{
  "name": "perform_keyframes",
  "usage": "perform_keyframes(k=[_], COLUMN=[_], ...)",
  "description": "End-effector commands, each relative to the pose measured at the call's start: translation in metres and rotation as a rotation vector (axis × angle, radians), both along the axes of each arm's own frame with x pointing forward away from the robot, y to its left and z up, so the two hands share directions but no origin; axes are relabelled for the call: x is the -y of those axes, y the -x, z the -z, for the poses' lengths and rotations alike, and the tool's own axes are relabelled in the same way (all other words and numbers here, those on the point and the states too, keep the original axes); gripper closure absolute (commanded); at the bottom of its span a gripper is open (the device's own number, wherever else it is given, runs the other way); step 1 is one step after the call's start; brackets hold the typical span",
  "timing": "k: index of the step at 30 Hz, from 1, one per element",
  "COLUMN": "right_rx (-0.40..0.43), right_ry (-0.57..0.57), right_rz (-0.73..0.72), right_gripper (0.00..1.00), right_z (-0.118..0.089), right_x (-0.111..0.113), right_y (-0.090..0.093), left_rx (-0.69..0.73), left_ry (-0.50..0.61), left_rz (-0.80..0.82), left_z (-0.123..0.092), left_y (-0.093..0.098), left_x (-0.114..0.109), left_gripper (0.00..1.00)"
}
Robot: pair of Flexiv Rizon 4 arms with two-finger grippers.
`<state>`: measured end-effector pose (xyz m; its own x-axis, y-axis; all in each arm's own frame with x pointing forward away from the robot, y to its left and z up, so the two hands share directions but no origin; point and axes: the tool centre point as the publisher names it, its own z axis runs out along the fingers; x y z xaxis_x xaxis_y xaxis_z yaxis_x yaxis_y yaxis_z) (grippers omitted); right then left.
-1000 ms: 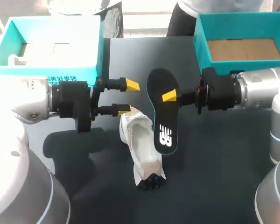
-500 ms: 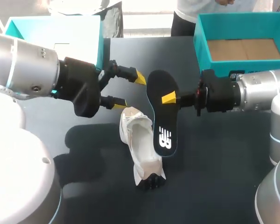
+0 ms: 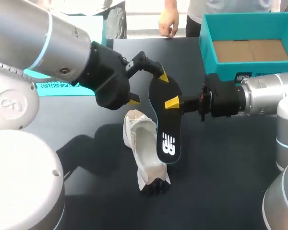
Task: Take the shoe out of the shoebox, open the shoe tongue, remove and reinsert the insole, then place the shoe into the shoebox
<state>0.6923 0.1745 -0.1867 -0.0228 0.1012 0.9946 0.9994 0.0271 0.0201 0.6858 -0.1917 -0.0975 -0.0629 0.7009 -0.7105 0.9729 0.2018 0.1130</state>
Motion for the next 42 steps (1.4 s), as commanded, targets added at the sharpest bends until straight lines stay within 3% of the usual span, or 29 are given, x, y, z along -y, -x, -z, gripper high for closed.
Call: perform_keyframes(k=[1,14,21,29,42], right_rx=[0.004,0.004,0.005,0.013,0.024], right_ry=[0.0,0.002,0.0,-0.002,-0.001], right_rz=[0.008,0.012,0.014,0.012,0.008], right_gripper=[1.0,1.0,1.0,1.0,1.0], right_z=[0.001,0.002,0.002,0.001,0.0], right_x=[-0.002,-0.004,-0.007,-0.007,-0.003], right_y=[0.002,0.002,0.003,0.002,0.003], left_rx=[0.001,0.001,-0.128,-0.12,-0.146], left_ry=[-0.893,-0.893,-0.966,-0.999,-0.885], left_rz=[-0.068,-0.068,-0.078,-0.069,-0.055], left_z=[0.007,0.007,0.004,-0.004,0.001], left_y=[-0.013,-0.013,-0.025,-0.024,-0.025], left_x=[0.025,0.025,0.03,0.033,0.031], left_gripper=[0.0,0.0,0.0,0.0,0.0])
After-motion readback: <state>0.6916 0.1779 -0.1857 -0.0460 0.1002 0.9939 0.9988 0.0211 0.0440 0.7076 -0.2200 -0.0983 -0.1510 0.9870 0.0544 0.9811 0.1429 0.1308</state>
